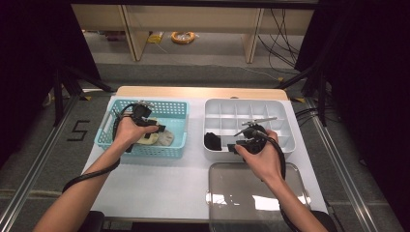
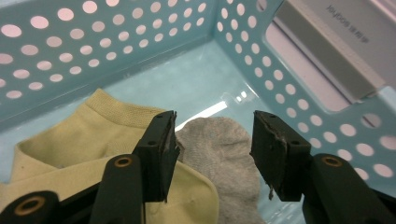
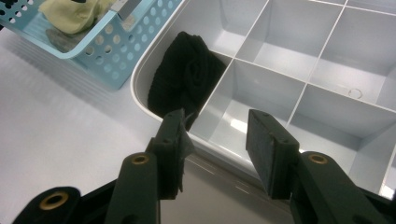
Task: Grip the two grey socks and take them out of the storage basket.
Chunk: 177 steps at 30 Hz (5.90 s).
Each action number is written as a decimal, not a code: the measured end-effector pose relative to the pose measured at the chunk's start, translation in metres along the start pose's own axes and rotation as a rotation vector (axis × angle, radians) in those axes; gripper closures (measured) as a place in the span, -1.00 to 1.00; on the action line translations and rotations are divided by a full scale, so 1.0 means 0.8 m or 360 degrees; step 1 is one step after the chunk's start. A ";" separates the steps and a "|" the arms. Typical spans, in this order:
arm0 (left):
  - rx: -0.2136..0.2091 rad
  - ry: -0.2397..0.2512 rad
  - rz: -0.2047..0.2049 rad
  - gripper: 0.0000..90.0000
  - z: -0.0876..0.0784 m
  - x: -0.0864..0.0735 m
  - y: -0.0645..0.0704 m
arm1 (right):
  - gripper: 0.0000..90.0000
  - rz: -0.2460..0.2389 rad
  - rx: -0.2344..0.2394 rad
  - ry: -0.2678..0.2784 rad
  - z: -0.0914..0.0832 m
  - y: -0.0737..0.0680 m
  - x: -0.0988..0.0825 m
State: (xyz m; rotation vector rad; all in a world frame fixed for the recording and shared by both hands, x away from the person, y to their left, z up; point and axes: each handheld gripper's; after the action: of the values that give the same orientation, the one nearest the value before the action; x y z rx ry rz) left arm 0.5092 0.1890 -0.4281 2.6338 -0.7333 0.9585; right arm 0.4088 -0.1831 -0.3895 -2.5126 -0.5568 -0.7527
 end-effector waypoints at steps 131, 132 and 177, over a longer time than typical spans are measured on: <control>-0.0177 0.1136 -0.0096 0.91 -0.145 -0.049 0.025 | 0.24 0.0017 0.0008 0.0019 -0.001 -0.001 -0.006; -0.0181 0.1140 -0.0093 0.91 -0.148 -0.052 0.026 | 0.24 0.0018 0.0010 0.0023 -0.001 -0.001 -0.006; -0.0632 0.0400 0.0408 0.91 -0.070 -0.127 0.148 | 0.23 -0.0083 0.0062 -0.0002 -0.006 -0.028 -0.011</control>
State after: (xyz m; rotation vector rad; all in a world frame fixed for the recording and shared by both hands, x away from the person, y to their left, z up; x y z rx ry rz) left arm 0.3495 0.1488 -0.4461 2.0701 -1.0857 1.0564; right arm 0.3893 -0.1699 -0.3839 -2.4715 -0.6340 -0.7518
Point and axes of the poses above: each handheld gripper's, and its own axes: z roughly forward along the jaws, x roughly out of its top, y roughly to its right, and after that the axes turned 5 degrees about x, right-handed
